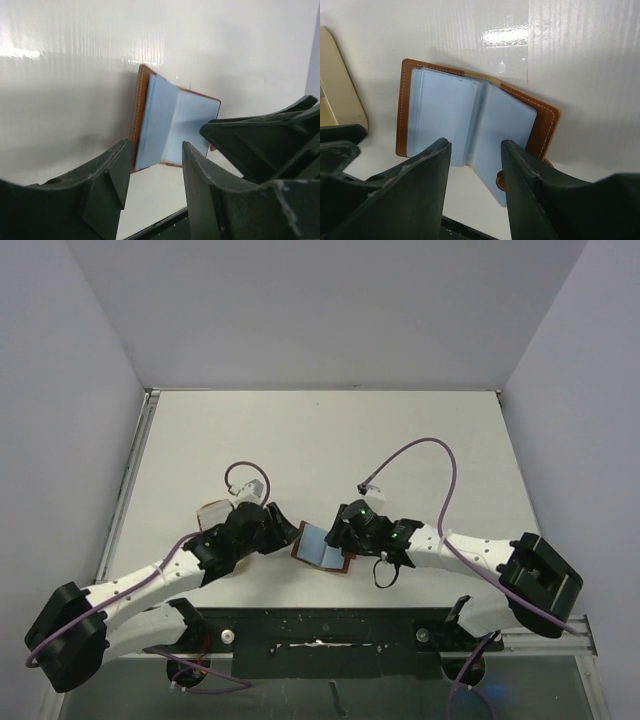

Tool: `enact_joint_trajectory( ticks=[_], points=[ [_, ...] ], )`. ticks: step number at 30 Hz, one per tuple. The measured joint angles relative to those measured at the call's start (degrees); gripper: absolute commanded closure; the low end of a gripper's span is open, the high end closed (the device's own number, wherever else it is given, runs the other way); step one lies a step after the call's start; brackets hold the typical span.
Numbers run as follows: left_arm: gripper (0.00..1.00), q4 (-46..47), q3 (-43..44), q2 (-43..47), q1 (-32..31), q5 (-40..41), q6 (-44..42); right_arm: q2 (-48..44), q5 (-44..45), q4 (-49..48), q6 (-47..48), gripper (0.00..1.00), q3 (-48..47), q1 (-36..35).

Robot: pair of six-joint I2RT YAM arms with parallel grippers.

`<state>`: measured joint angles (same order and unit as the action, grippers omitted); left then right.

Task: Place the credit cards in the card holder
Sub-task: Pick up the credit card from the storage box.

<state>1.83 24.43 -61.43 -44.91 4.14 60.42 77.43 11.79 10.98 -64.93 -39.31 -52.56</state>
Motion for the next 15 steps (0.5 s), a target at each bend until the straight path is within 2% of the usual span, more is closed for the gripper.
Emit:
enact_joint_trajectory(
  ticks=[4,10,15],
  points=[
    [0.55,-13.1,8.0,4.1,0.0,6.7,-7.2,3.0,-1.1,-0.5,0.0,0.55,-2.0,-0.1],
    [0.52,-22.8,13.9,12.2,0.1,14.3,-23.6,8.7,-1.9,0.2,-0.3,0.55,-6.6,-0.7],
    [0.51,-27.9,17.4,13.7,0.5,19.6,-36.7,11.4,-2.0,1.0,-0.2,0.55,-7.8,-0.8]
  ],
)
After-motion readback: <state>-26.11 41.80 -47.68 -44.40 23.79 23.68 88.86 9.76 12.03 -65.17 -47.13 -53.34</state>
